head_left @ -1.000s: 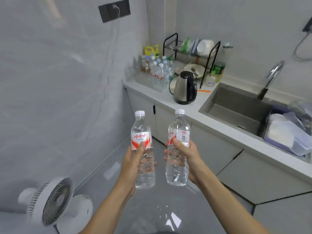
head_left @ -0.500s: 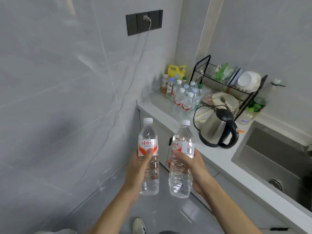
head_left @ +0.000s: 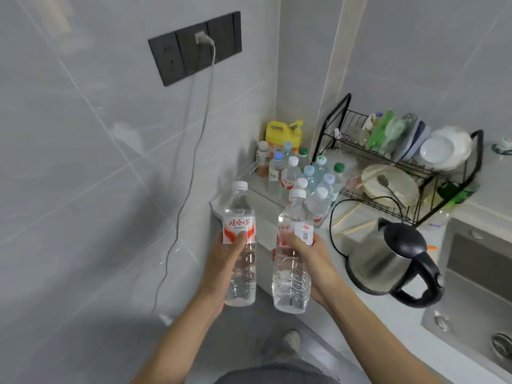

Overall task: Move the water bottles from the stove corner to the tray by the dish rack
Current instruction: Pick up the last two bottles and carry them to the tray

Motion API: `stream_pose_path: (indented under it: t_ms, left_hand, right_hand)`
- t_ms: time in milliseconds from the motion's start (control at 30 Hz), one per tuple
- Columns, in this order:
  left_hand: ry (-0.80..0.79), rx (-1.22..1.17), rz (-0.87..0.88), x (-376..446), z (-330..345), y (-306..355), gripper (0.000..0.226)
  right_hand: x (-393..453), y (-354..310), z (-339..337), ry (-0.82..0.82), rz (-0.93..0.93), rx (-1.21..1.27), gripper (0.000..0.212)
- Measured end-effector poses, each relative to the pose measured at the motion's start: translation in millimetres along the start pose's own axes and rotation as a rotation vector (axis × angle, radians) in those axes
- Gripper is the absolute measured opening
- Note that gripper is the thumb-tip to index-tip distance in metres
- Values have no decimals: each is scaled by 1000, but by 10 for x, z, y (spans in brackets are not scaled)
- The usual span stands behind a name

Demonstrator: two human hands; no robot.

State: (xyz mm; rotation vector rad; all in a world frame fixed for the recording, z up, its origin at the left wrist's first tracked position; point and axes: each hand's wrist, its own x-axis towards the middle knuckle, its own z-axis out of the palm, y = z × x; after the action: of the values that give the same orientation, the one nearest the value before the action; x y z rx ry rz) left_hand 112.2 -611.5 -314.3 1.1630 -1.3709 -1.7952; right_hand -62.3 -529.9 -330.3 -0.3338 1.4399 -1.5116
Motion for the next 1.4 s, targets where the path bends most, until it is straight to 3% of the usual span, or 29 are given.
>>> stream_pose_path:
  t_ms: [100,200,433,600,800,933,1200,1400]
  left_hand:
    - [7,11,-17,505,89,176,50]
    - [24,41,-17,1008,170,319,61]
    - [-33,179,30,1928,281,586,52]
    - [-101,236,103,2567,244,694,37]
    - [-197,360,158,3191,164,645,58]
    - [-282,428,182,3431,169,568,58]
    - [-406,665,218,3725,224,379,56]
    - [-497,890,242,3780,234,200,55]
  right_hand:
    - [443,-275,71,-15,-2,3,58]
    - [831,-533,103,-11,-34,-25,46]
    - [1522,-840,138,48,-160,-110,49]
    - [1863,-997,215,204,-360,-338,46]
    - [2119,-1074,426,373,-582,-706,48]
    - [2301,-981,446,436,-618,-843,41]
    - [2498,-668,338,445,-460,-1176,62]
    - [2561,-486,314,441,-453,-1376,54]
